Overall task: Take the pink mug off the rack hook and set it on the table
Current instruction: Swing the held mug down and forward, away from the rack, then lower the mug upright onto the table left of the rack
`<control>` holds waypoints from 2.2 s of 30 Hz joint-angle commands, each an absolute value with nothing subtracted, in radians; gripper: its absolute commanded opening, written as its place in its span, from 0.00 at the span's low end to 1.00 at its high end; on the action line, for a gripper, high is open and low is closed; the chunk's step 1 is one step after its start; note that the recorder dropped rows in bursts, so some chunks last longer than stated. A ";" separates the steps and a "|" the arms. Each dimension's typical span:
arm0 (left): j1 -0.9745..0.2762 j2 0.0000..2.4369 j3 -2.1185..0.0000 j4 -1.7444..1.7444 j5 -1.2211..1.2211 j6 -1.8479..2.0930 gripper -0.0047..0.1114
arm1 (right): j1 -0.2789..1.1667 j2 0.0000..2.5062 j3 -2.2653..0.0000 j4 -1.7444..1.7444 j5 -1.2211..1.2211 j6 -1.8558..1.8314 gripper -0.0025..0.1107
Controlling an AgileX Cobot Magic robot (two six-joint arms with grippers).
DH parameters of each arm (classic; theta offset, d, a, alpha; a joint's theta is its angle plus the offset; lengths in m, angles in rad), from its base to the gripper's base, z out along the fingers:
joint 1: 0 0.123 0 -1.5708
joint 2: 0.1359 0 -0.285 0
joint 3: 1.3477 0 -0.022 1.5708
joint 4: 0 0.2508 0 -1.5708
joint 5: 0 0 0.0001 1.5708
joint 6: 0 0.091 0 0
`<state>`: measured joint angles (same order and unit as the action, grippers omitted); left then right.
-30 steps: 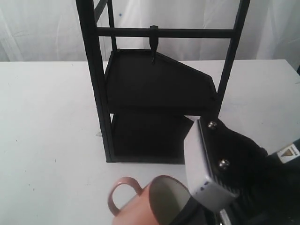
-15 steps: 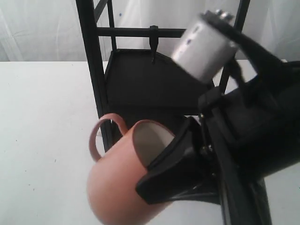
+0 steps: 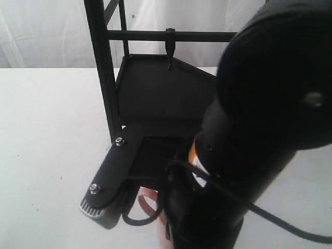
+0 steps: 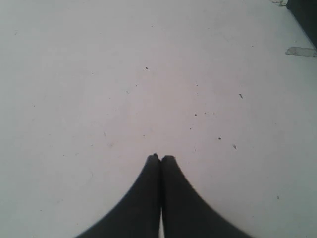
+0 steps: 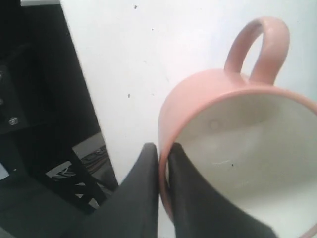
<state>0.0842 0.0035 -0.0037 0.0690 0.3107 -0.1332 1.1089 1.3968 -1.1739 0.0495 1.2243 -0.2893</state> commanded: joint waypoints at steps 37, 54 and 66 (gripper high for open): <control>0.078 0.000 0.000 0.065 0.326 -0.132 0.04 | 0.988 1.865 -1.655 0.332 1.221 -0.215 0.02; 0.078 0.000 0.000 0.065 0.326 -0.132 0.04 | 0.988 1.999 -1.663 0.129 0.978 -0.205 0.02; 0.078 0.000 0.000 0.065 0.326 -0.132 0.04 | 0.988 2.017 -1.662 0.120 0.945 -0.205 0.02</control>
<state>0.0842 0.0035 -0.0037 0.0690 0.3107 -0.1332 0.9935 2.0242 -1.6583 0.1222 0.9518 -0.2020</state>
